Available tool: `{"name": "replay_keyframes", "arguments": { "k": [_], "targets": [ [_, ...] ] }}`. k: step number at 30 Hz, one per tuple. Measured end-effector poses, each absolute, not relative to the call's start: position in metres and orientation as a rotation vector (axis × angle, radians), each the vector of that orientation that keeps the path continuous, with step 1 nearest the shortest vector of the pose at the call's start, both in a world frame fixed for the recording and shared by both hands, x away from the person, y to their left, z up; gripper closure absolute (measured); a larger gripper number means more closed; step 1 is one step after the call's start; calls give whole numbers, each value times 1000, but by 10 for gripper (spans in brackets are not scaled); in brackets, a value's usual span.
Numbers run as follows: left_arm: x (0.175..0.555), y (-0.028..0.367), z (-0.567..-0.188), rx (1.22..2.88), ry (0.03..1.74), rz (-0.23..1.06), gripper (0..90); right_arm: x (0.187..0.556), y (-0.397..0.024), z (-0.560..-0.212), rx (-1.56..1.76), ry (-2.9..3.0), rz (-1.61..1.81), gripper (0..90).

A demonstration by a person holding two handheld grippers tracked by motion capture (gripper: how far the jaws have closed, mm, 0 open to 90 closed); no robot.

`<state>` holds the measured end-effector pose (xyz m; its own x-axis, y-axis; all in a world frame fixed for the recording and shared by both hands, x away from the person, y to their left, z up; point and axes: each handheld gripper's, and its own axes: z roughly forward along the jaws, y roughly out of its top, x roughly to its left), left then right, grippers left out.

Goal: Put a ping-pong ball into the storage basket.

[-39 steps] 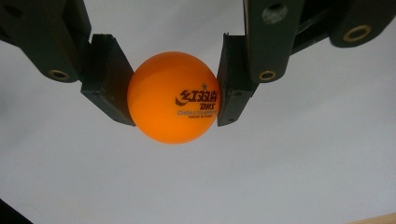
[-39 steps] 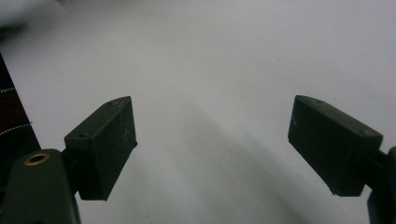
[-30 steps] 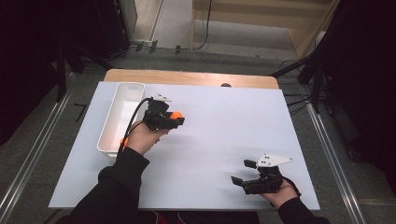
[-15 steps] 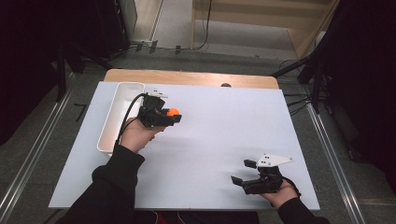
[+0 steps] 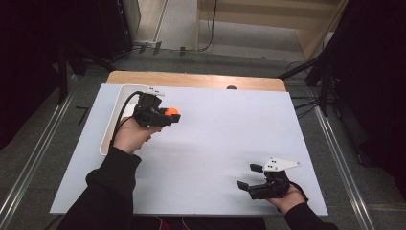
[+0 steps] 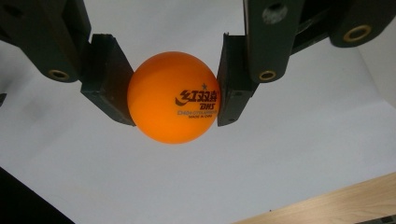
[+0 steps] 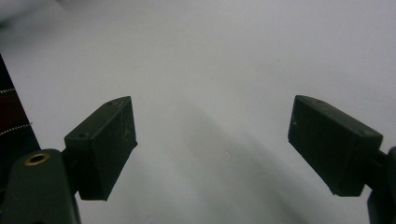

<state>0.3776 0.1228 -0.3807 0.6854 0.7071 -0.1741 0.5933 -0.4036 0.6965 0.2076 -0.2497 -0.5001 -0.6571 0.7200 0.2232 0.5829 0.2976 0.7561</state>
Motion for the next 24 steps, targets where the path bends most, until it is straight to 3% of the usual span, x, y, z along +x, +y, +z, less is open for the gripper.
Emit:
{"name": "replay_keyframes", "arguments": {
  "k": [24],
  "targets": [
    [377, 147, -368, 2130, 970, 180, 510, 210, -248, -500, 1210, 2404, 1285, 137]
  ]
}}
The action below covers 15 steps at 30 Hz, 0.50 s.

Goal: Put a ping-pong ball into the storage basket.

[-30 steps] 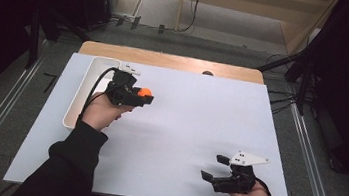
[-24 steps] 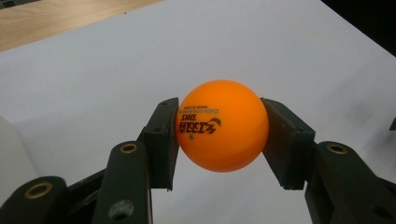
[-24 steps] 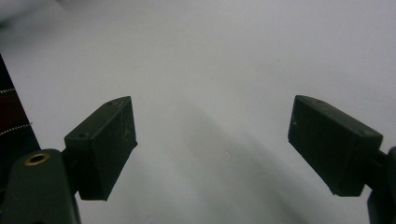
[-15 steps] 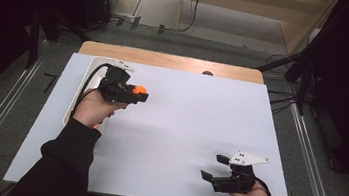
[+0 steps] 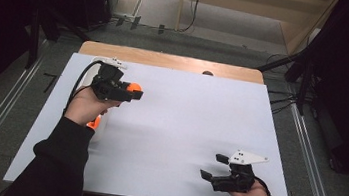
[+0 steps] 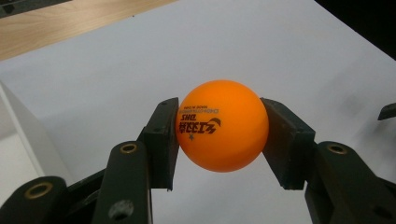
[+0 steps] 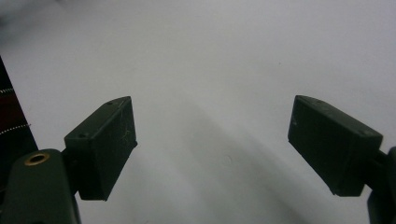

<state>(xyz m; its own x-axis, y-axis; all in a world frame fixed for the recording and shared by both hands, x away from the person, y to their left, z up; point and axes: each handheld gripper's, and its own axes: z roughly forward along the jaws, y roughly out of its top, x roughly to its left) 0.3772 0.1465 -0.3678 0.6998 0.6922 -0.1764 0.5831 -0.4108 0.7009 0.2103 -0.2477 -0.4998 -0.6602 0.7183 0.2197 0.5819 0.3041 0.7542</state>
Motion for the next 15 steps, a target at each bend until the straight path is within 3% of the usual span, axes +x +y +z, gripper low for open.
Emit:
{"name": "replay_keyframes", "arguments": {
  "k": [15],
  "targets": [
    [377, 157, -366, 2134, 981, 191, 510, 212, -246, -499, 1214, 2414, 1277, 138]
  ]
}}
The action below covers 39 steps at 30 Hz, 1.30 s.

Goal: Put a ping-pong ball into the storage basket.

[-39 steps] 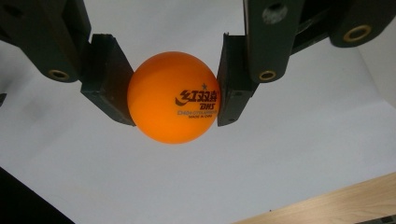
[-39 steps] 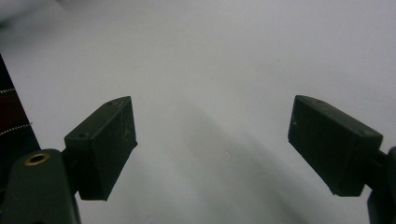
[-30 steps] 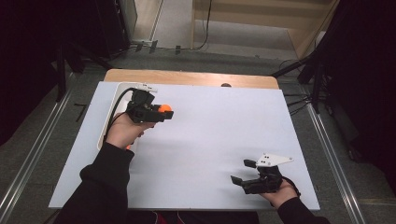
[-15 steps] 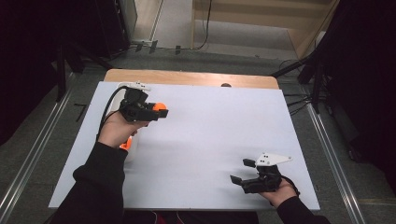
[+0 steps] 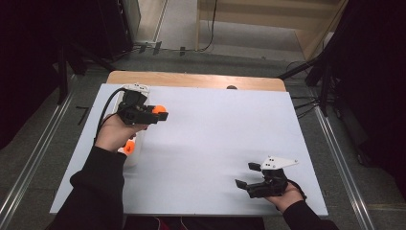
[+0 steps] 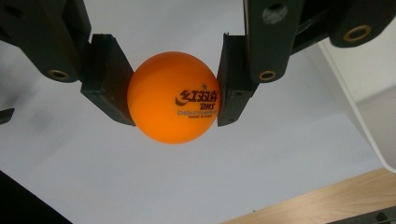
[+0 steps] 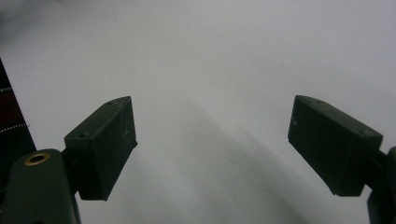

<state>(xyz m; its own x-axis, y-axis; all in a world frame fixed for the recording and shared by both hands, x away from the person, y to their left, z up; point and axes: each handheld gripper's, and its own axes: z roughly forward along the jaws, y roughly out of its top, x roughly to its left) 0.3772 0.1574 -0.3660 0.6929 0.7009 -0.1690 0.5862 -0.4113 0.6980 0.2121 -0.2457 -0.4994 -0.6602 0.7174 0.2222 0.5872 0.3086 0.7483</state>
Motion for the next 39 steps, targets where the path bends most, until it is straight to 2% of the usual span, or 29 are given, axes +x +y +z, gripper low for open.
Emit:
{"name": "replay_keyframes", "arguments": {
  "k": [23, 39],
  "targets": [
    [384, 190, -362, 2072, 1097, 279, 510, 213, -245, -499, 1203, 2423, 1279, 138],
    [389, 206, -366, 1995, 1210, 409, 510, 213, -245, -500, 1209, 2423, 1278, 138]
  ]
}}
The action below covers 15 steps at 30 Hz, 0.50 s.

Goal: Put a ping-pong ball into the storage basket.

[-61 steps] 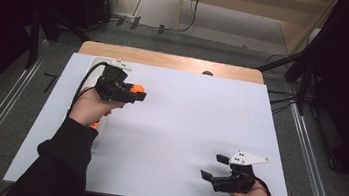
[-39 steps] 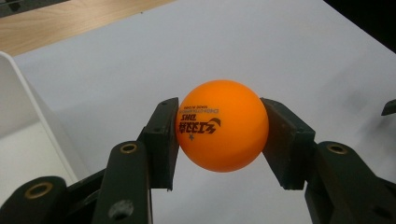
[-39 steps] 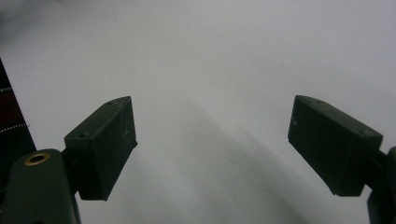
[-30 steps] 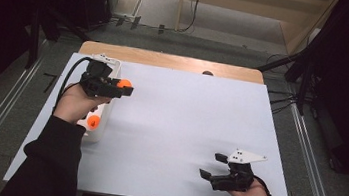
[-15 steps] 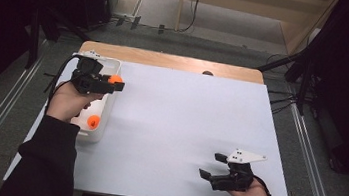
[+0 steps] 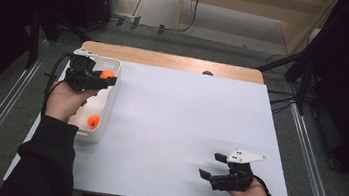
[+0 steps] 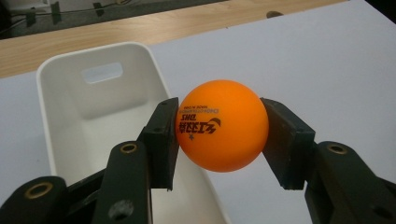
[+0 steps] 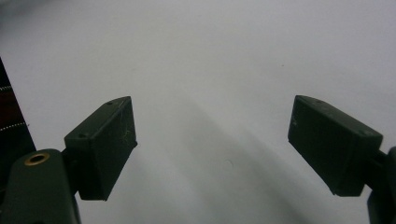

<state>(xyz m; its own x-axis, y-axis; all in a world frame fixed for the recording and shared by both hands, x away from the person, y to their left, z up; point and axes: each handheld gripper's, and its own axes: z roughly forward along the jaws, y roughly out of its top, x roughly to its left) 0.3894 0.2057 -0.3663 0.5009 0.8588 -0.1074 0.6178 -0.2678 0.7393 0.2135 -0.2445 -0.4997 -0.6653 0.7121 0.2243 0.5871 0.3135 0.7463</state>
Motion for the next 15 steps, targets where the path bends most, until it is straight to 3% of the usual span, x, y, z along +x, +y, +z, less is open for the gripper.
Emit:
{"name": "replay_keyframes", "arguments": {
  "k": [15],
  "targets": [
    [394, 213, -375, 1935, 1300, 507, 510, 213, -245, -500, 1209, 2424, 1278, 137]
  ]
}}
